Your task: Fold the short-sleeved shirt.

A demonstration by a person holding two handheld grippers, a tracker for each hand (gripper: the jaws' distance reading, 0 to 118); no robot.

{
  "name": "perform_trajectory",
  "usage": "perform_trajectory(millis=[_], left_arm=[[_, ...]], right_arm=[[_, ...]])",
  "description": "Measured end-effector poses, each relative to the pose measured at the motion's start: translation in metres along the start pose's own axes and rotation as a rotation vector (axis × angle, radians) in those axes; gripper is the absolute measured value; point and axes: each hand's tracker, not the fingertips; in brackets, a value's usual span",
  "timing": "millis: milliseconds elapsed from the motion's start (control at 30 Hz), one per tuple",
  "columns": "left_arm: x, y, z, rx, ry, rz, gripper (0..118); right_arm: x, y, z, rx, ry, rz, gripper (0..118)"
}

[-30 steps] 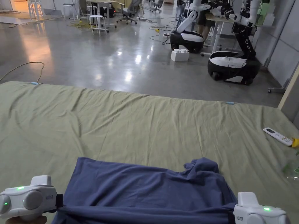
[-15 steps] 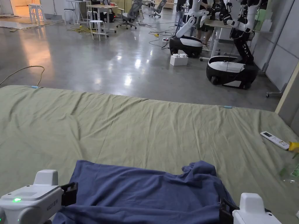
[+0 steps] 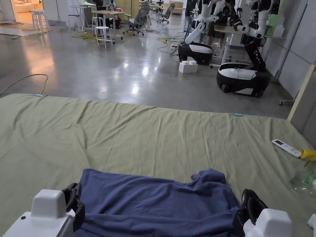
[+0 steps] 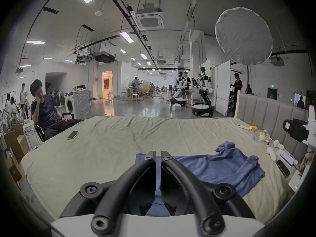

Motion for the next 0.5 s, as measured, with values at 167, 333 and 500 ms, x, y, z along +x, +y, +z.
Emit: perform_trajectory(millis=[167, 333, 500], left_arm=[[0.0, -0.003, 0.01, -0.015, 0.01, -0.028, 1], [-0.03, -0.02, -0.006, -0.16, 0.046, 0.034, 1], [-0.067, -0.053, -0.052, -0.419, 0.05, 0.092, 1]], right_arm=[[-0.003, 0.004, 0.005, -0.008, 0.014, -0.002, 1], [-0.005, -0.002, 0.005, -0.023, 0.032, 0.013, 1], [-0.005, -0.012, 0.003, -0.073, 0.049, 0.019, 1]])
